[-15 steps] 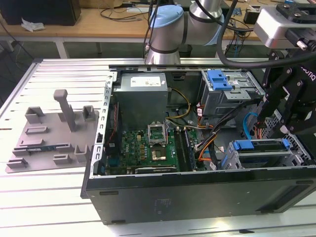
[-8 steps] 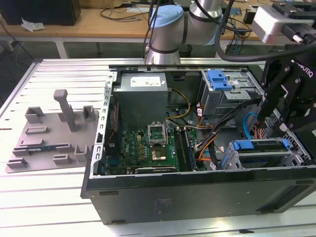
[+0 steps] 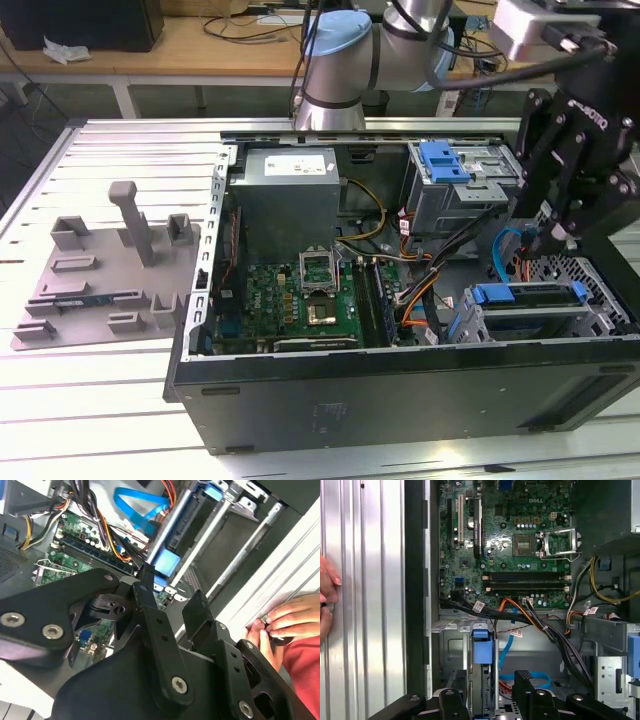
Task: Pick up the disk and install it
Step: 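Insert the first disk wire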
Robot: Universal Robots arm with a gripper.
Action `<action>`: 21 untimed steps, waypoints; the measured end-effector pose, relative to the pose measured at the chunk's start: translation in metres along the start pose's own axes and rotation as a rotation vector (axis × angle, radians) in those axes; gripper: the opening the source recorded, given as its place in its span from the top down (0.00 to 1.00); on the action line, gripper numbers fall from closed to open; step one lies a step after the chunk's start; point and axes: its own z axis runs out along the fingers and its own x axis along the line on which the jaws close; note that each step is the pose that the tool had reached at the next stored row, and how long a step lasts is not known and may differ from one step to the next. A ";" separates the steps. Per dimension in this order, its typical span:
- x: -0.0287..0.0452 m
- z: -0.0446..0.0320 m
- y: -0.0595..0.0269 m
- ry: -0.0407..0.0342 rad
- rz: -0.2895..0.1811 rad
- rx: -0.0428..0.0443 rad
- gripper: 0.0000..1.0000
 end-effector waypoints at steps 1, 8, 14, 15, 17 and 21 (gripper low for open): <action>-0.0050 -0.0002 0.0001 0.0067 0.000 0.0001 0.50; -0.0292 -0.0010 -0.0022 0.1863 0.000 -0.0165 0.50; -0.0343 -0.0013 -0.0223 0.2211 -0.005 -0.0525 0.50; -0.0344 -0.0013 -0.0253 0.2238 -0.006 -0.0581 0.50; -0.0346 -0.0013 -0.0335 0.2304 -0.008 -0.0724 0.50; -0.0356 -0.0014 -0.0500 0.2536 -0.010 -0.0916 0.50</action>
